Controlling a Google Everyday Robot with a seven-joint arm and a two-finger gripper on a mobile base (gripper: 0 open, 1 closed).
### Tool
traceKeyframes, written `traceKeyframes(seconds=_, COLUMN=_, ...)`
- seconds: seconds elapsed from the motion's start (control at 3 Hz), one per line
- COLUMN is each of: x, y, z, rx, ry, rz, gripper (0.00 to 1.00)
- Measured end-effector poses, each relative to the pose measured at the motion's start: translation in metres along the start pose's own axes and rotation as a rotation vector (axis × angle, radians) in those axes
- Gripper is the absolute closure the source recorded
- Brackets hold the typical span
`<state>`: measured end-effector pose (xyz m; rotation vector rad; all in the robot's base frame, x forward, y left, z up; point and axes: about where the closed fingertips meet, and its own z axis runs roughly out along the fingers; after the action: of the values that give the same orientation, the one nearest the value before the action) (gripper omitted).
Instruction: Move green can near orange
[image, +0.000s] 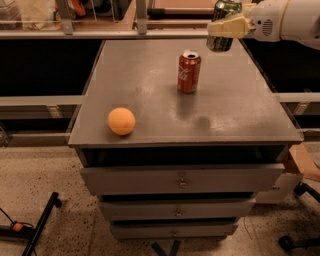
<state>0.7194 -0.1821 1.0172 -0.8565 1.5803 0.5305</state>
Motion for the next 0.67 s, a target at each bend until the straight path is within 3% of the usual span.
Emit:
traceKeyframes(seconds=0.33, x=0.0, y=0.0, z=0.0, rx=0.0, ry=0.0, rz=0.0, gripper=1.0)
traceKeyframes(seconds=0.67, x=-0.003, y=0.018, z=0.004, rx=-0.06, ry=-0.047, rz=0.005, gripper=1.0)
